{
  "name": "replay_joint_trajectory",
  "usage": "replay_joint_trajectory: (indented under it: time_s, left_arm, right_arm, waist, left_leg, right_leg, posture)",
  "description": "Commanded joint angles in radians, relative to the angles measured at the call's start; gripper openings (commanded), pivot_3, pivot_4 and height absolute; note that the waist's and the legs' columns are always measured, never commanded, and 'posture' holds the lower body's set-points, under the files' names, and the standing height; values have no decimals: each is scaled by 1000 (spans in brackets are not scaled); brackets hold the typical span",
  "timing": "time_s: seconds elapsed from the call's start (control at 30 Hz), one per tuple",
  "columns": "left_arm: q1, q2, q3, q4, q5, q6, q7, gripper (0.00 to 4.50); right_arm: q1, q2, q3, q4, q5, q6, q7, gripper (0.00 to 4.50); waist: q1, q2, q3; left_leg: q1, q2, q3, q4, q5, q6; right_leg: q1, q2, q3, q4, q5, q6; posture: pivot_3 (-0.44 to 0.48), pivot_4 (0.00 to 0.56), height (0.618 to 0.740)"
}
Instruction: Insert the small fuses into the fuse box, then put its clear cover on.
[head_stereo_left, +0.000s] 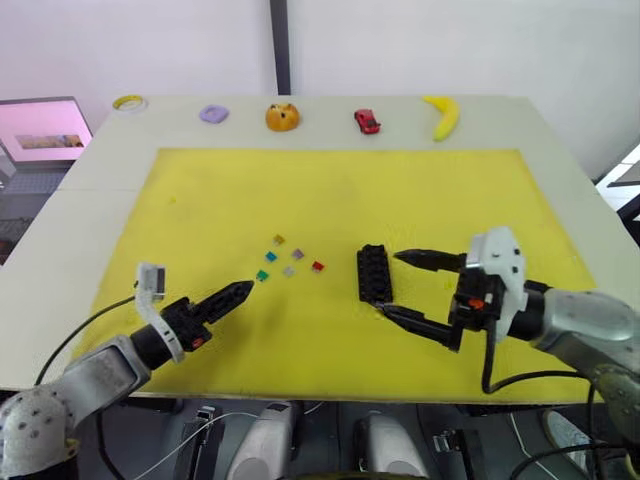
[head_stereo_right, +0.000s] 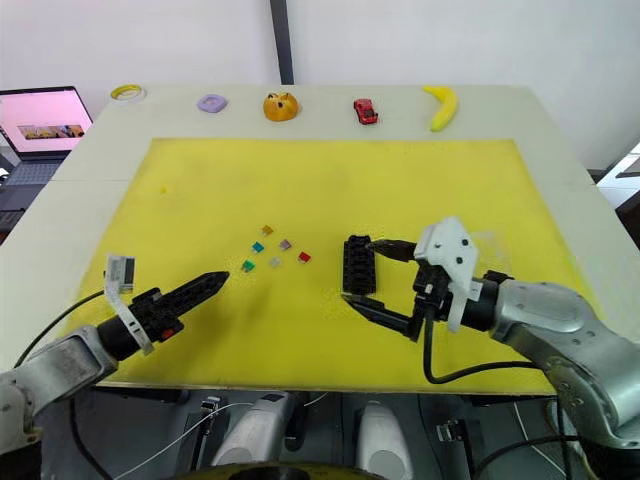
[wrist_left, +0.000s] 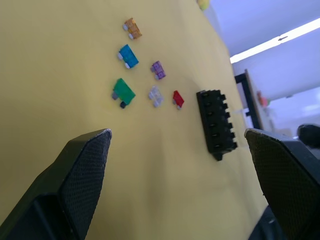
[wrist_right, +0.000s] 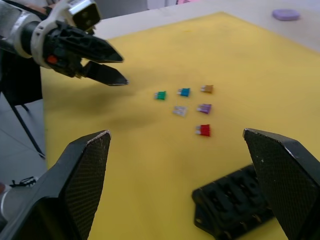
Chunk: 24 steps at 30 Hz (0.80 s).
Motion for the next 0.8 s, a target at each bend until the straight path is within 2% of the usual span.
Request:
replay_joint_trajectory:
  time_s: [0.03, 0.13, 0.27, 0.6, 0.8]
  left_arm:
    - [-13, 25, -49, 11, -163, -87, 133, 4500]
    - [-24, 22, -81, 18, -197, -130, 186, 4500]
    - [-36, 21, -118, 16, -197, -163, 193, 4500]
    - [-2, -55, -146, 8, -65, -236, 62, 4500]
    - [11, -89, -163, 7, -51, -259, 73, 4500]
  right_arm:
    - [-10, 15, 21, -23, -23, -38, -10, 4463]
    - [-4, 28, 40, -28, -40, -53, -22, 4463]
    - [9, 47, 50, -33, -60, -65, -43, 4463]
    - [9, 21, 1, -51, -2, -27, -70, 4463]
    - [-2, -1, -25, -50, 38, 5, -76, 4463]
  waist:
    - [-1, 0, 0]
    - [-1, 0, 0]
    - [0, 0, 0]
    - [0, 0, 0]
    - [0, 0, 0]
  left_leg:
    - [0, 0, 0, 0, 0, 0]
    - [0, 0, 0, 0, 0, 0]
    - [0, 0, 0, 0, 0, 0]
    - [0, 0, 0, 0, 0, 0]
    - [0, 0, 0, 0, 0, 0]
  right_leg:
    - [0, 0, 0, 0, 0, 0]
    - [0, 0, 0, 0, 0, 0]
    - [0, 0, 0, 0, 0, 0]
    - [0, 0, 0, 0, 0, 0]
    - [0, 0, 0, 0, -1, -2]
  posture:
    - [0, 150, 735]
    - [0, 150, 735]
    - [0, 150, 735]
    - [0, 150, 735]
    - [0, 150, 735]
